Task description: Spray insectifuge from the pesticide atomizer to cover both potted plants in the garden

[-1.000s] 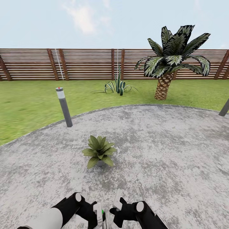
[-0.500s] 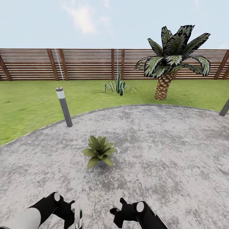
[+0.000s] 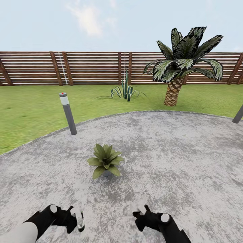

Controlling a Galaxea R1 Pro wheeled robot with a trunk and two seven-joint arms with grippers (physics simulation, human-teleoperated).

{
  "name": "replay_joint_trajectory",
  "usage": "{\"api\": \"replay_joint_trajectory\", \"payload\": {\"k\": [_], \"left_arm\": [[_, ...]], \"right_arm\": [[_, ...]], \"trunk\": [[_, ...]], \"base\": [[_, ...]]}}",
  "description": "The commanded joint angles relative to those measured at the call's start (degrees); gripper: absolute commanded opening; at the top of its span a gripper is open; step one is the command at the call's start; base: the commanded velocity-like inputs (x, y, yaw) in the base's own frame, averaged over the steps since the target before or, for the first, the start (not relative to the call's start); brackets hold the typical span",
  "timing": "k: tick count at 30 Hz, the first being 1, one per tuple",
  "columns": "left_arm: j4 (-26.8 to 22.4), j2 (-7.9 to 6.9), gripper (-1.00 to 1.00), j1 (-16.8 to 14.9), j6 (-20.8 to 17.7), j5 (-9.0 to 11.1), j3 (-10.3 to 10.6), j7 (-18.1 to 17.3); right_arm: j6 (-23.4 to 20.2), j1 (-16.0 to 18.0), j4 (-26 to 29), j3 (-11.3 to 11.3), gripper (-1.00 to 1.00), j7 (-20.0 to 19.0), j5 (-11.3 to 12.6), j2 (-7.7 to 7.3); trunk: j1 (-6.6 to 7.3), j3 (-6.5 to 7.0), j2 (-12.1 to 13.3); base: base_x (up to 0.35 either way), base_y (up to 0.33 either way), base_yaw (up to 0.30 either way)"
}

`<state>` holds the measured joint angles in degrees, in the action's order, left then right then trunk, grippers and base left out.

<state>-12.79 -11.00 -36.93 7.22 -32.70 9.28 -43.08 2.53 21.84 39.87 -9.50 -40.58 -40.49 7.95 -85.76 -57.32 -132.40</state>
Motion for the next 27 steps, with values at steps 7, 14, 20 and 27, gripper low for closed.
{"api": "replay_joint_trajectory", "payload": {"k": [7, 14, 20, 27], "left_arm": [[0.2, 0.14, -1.0, 0.1, 0.8, 1.0, -11.8, 2.7], [1.4, 2.9, -1.0, 0.3, 0.8, 5.7, -15.1, 20.5], [2.1, 5.89, -1.0, 0.4, 0.9, 11.6, -15.2, 32.7], [2.0, 7.95, -1.0, 0.5, 0.7, 12.4, -15.3, 34.2]], "right_arm": [[0.4, -0.3, -0.1, -11.0, -1.0, 3.0, -0.5, -4.18], [4.8, -0.5, -10.1, -11.2, -1.0, 33.5, -0.5, -4.36], [15.3, -0.5, -18.8, -11.1, -1.0, 48.7, -0.2, -3.92], [17.2, -0.5, -21.9, -11.3, -1.0, 49.6, -0.3, -4.37]], "trunk": [[0.01, -0.05, 0.0], [0.01, -0.05, 0.0], [0.01, -0.05, 0.0], [0.01, -0.05, 0.0]], "base": [[0.0, 0.0, 0.0], [0.0, 0.0, 0.0], [0.0, 0.0, 0.0], [0.0, 0.0, 0.0]]}}
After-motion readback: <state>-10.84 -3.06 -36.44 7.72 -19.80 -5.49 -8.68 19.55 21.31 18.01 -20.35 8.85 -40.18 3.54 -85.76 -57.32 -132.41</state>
